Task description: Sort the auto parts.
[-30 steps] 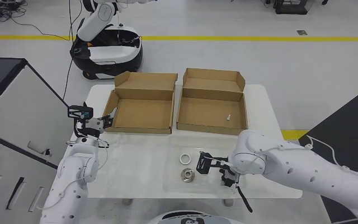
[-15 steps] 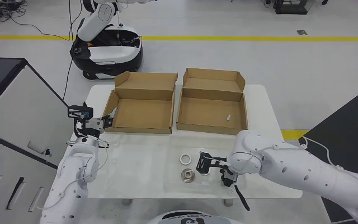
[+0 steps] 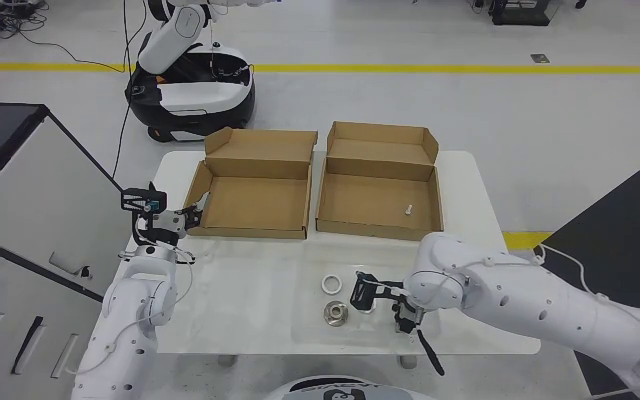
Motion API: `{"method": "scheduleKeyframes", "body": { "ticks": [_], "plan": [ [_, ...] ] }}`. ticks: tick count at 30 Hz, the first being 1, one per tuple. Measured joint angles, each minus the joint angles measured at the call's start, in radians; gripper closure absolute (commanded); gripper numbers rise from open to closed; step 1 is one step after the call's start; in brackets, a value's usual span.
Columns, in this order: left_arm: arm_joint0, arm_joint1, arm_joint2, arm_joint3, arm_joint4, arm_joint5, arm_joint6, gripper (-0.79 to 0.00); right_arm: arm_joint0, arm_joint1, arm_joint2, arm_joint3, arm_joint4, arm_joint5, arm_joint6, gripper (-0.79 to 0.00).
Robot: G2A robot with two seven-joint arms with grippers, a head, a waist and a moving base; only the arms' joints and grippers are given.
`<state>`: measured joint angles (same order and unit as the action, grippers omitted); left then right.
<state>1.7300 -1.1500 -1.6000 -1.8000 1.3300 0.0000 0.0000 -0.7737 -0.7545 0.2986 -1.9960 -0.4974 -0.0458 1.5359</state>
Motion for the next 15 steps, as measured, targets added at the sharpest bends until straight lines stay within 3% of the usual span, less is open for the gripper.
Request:
{"method": "scheduleKeyframes", "body": {
  "ticks": [10, 14, 15],
  "plan": [
    [0.0, 0.0, 0.0, 0.0, 0.0, 0.0, 0.0, -0.785, -0.001, -0.01, -0.004, 0.015, 0.003, 0.0, 0.0, -0.206],
    [0.0, 0.0, 0.0, 0.0, 0.0, 0.0, 0.0, -0.785, -0.001, -0.013, -0.007, 0.021, 0.005, 0.005, 0.0, 0.0],
    [0.0, 0.0, 0.0, 0.0, 0.0, 0.0, 0.0, -0.785, 0.0, -0.014, -0.008, 0.022, 0.006, 0.007, 0.0, 0.0]
  ]
}}
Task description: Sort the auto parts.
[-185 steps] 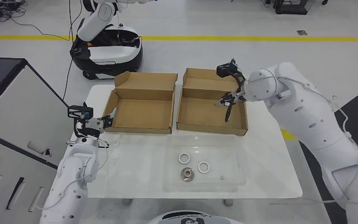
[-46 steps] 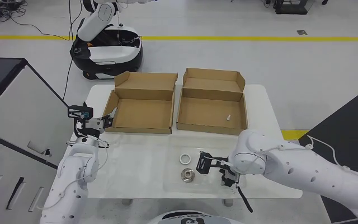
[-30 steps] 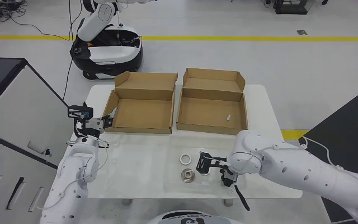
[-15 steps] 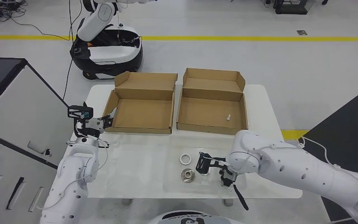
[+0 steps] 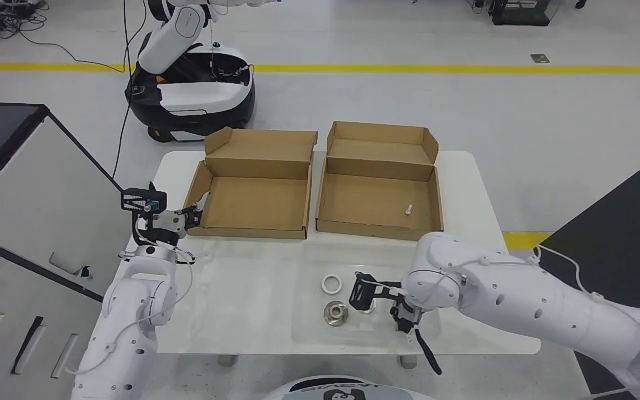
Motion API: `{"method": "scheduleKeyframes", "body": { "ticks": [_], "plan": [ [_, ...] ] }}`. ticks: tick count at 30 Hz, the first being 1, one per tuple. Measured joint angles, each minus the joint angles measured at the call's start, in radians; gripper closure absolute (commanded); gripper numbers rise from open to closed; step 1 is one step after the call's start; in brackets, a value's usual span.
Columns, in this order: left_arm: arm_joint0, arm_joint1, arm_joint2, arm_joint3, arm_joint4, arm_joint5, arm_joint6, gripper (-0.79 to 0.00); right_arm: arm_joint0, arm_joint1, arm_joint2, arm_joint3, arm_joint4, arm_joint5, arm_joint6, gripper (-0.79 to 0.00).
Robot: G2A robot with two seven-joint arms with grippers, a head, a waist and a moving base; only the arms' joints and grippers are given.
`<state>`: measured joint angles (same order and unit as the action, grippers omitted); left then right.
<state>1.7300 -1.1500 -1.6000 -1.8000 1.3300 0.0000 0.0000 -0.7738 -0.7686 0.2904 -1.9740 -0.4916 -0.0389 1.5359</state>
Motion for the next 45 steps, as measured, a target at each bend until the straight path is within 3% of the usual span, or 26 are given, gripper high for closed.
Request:
{"method": "scheduleKeyframes", "body": {
  "ticks": [11, 20, 30, 45],
  "plan": [
    [0.0, 0.0, 0.0, 0.0, 0.0, 0.0, 0.0, -0.785, 0.037, 0.018, 0.018, -0.032, 0.044, 0.063, 0.0, 0.0],
    [0.0, 0.0, 0.0, 0.0, 0.0, 0.0, 0.0, -0.785, 0.104, 0.092, 0.097, -0.135, 0.139, 0.101, 0.0, 0.0],
    [0.0, 0.0, 0.0, 0.0, 0.0, 0.0, 0.0, -0.785, 0.171, 0.179, 0.186, -0.232, 0.298, 0.069, 0.0, 0.0],
    [0.0, 0.0, 0.0, 0.0, 0.0, 0.0, 0.0, -0.785, 0.169, 0.183, 0.198, -0.221, 0.32, 0.062, -0.021, 0.0]
  ]
}}
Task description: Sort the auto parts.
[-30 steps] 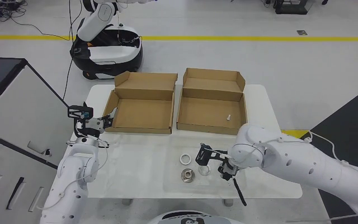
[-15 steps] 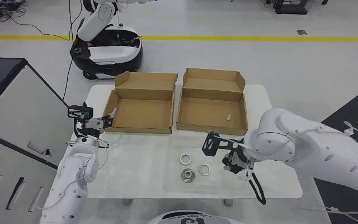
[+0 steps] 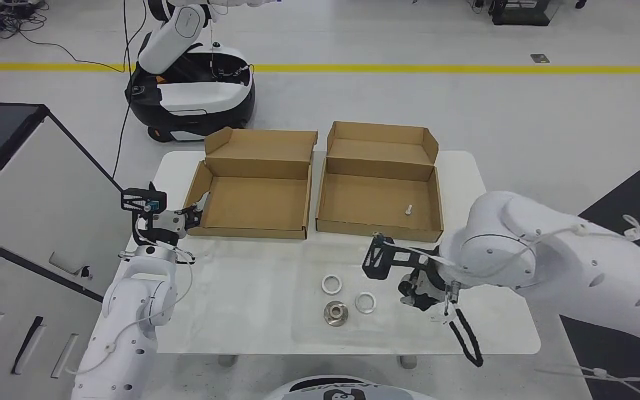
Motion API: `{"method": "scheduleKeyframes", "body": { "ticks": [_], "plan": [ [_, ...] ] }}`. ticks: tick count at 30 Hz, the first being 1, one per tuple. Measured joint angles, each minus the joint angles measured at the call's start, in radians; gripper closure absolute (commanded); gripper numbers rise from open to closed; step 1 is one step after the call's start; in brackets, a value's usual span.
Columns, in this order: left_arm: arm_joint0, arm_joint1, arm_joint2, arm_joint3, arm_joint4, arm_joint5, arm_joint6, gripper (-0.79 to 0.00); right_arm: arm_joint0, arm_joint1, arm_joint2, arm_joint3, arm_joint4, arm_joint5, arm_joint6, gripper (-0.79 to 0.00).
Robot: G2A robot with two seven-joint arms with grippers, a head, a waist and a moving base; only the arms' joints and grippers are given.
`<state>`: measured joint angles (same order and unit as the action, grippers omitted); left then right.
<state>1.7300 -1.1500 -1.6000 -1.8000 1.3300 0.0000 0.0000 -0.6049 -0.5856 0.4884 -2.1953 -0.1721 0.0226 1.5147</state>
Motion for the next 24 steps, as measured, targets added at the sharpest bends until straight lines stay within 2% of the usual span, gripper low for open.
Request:
{"method": "scheduleKeyframes", "body": {
  "ticks": [5, 15, 19, 24],
  "plan": [
    [0.0, 0.0, 0.0, 0.0, 0.0, 0.0, 0.0, -0.785, -0.008, 0.026, 0.09, 0.084, 0.119, -0.038, -0.036, 0.0],
    [0.0, 0.0, 0.0, 0.0, 0.0, 0.0, 0.0, -0.785, -0.126, 0.127, 0.347, 0.226, 0.534, -0.218, -0.039, 0.0],
    [0.0, 0.0, 0.0, 0.0, 0.0, 0.0, 0.0, -0.785, -0.178, 0.15, 0.416, 0.253, 0.675, -0.281, -0.047, 0.0],
    [0.0, 0.0, 0.0, 0.0, 0.0, 0.0, 0.0, -0.785, -0.22, 0.159, 0.473, 0.275, 0.857, -0.351, -0.046, 0.0]
  ]
}}
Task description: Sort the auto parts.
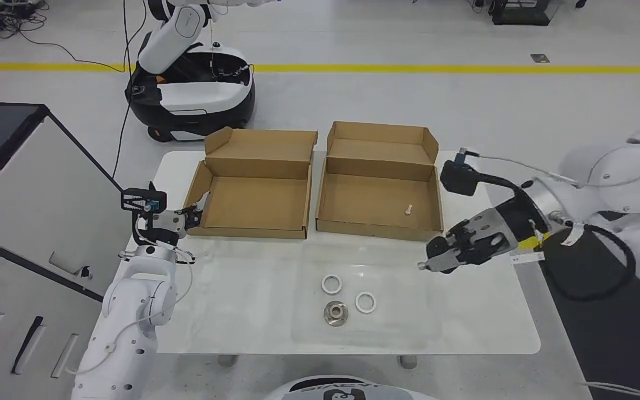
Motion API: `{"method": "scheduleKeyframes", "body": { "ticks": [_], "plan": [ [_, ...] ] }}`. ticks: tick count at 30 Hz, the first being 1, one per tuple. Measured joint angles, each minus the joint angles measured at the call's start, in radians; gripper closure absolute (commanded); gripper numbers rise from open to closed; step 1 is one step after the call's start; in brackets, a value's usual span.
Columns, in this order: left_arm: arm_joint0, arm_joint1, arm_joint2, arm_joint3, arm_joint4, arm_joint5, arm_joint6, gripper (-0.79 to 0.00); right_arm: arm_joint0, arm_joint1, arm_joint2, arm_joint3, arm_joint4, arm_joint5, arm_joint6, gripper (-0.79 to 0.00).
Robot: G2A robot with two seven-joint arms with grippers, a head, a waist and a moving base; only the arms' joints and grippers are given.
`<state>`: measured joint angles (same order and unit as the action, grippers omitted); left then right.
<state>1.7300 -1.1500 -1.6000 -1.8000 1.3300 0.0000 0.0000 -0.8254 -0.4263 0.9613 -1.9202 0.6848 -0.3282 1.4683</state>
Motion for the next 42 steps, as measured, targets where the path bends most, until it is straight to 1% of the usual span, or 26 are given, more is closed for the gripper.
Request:
{"method": "scheduleKeyframes", "body": {
  "ticks": [4, 8, 14, 18, 21, 29, 32, 38, 42],
  "plan": [
    [0.0, 0.0, 0.0, 0.0, 0.0, 0.0, 0.0, -0.785, -0.004, -0.01, 0.014, 0.0, 0.122, -0.031, -0.007, 0.0],
    [0.0, 0.0, 0.0, 0.0, 0.0, 0.0, 0.0, -0.785, 0.012, -0.033, 0.01, -0.003, 0.247, -0.046, -0.022, 0.0],
    [0.0, 0.0, 0.0, 0.0, 0.0, 0.0, 0.0, -0.785, 0.069, -0.086, -0.015, 0.007, 0.405, -0.04, -0.016, 0.0],
    [0.0, 0.0, 0.0, 0.0, 0.0, 0.0, 0.0, -0.785, 0.111, -0.133, -0.04, 0.033, 0.505, -0.02, 0.003, 0.0],
    [0.0, 0.0, 0.0, 0.0, 0.0, 0.0, 0.0, -0.785, 0.125, -0.15, -0.049, 0.046, 0.529, -0.01, 0.014, 0.0],
    [0.0, 0.0, 0.0, 0.0, 0.0, 0.0, 0.0, -0.785, 0.124, -0.149, -0.048, 0.046, 0.527, -0.01, 0.014, 0.0],
    [0.0, 0.0, 0.0, 0.0, 0.0, 0.0, 0.0, -0.785, 0.109, -0.153, -0.046, 0.018, 0.528, -0.001, -0.011, 0.0],
    [0.0, 0.0, 0.0, 0.0, 0.0, 0.0, 0.0, -0.785, 0.078, -0.176, -0.037, -0.019, 0.656, 0.0, -0.02, 0.0],
    [0.0, 0.0, 0.0, 0.0, 0.0, 0.0, 0.0, -0.785, 0.07, -0.201, -0.054, -0.036, 0.734, 0.008, -0.024, 0.0]
  ]
}}
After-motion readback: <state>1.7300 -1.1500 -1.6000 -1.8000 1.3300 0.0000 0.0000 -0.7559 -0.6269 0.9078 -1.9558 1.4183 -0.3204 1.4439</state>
